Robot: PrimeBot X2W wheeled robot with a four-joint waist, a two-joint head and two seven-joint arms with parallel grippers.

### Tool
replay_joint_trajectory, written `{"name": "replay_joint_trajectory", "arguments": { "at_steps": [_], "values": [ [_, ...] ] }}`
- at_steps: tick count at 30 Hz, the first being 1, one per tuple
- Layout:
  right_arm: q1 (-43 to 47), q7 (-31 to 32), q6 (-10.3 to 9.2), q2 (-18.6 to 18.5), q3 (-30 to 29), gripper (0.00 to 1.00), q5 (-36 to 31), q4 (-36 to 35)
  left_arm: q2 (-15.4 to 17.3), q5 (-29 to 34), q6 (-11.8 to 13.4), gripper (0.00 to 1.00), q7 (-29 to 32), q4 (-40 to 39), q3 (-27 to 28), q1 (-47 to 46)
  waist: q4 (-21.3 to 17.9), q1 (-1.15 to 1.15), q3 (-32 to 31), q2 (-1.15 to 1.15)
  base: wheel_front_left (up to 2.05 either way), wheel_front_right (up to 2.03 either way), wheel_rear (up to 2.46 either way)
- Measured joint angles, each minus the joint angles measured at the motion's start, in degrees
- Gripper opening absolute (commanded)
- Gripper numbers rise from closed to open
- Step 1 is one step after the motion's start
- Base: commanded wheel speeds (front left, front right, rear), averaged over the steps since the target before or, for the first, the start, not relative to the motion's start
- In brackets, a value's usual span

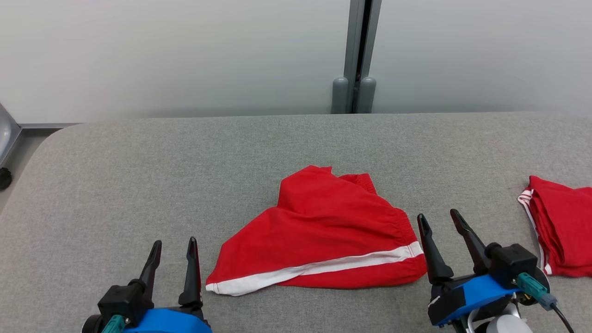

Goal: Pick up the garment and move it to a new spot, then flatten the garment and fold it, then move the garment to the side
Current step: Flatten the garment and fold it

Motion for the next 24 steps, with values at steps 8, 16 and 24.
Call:
{"name": "replay_joint_trajectory", "arguments": {
  "at_steps": [8, 16, 24],
  "values": [
    [0.2, -0.23, 0.0, 0.0, 0.22, 1.0, 0.42, -0.3, 0.0, 0.02, -0.04, 1.0, -0.01, 0.04, 0.07, 0.32, 0.08, 0.0, 0.24, 0.0, 0.0, 0.0, 0.0],
    [0.06, 1.53, 0.0, 0.01, -1.15, 1.0, -0.68, -0.02, -0.04, 0.18, -0.03, 1.0, -0.02, -0.02, 0.09, 0.3, 0.12, 0.0, 0.81, 0.0, 0.0, 0.0, 0.0],
    [-1.84, 17.29, 0.0, -0.02, -2.34, 1.0, -5.06, 0.27, -0.31, 0.59, -0.04, 1.0, -0.08, 0.12, -0.21, -0.07, 0.75, 0.0, 1.72, 0.0, 0.0, 0.0, 0.0]
  ]
}}
